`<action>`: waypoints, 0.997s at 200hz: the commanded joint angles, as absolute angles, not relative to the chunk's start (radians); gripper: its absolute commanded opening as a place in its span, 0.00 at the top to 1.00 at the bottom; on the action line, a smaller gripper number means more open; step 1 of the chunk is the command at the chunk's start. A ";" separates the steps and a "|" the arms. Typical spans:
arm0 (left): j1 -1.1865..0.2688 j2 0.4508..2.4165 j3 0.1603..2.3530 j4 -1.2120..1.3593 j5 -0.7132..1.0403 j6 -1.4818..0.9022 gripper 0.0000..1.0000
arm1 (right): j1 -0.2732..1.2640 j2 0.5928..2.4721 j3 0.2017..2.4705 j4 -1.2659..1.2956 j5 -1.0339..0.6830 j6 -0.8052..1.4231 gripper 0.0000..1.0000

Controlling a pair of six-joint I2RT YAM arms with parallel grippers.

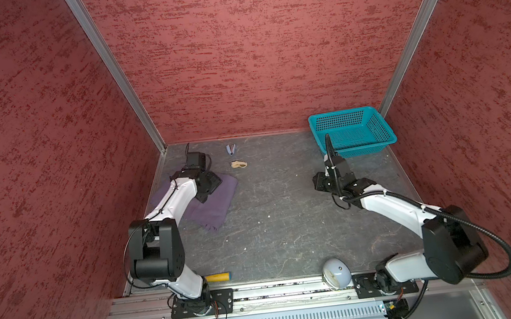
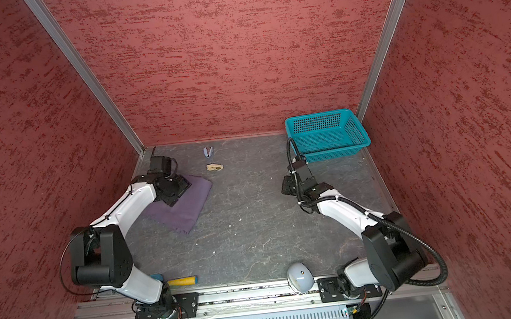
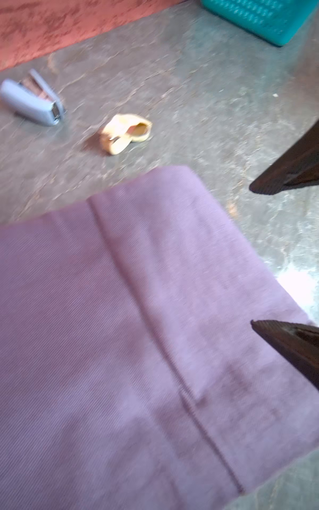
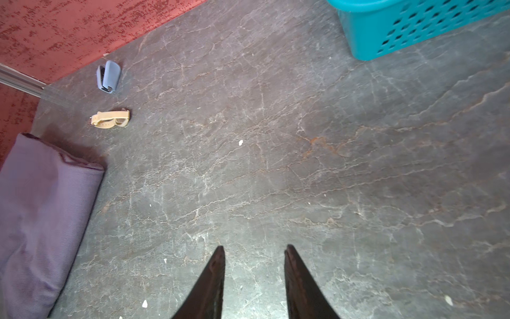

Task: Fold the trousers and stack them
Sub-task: 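Drag the folded trousers with the left gripper toward the far corner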

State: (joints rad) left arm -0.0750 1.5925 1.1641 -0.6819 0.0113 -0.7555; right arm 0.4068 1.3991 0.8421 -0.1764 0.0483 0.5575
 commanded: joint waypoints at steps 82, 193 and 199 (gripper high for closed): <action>-0.002 1.836 1.109 -0.595 0.022 -0.806 0.27 | 0.388 1.356 0.798 -0.154 0.061 0.563 0.61; 0.048 2.162 1.534 -0.652 0.054 -0.760 0.28 | 0.368 1.553 0.920 -0.153 0.035 0.539 0.61; 0.040 2.176 1.554 -0.657 0.054 -0.755 0.28 | 0.367 1.565 0.928 -0.153 0.031 0.536 0.61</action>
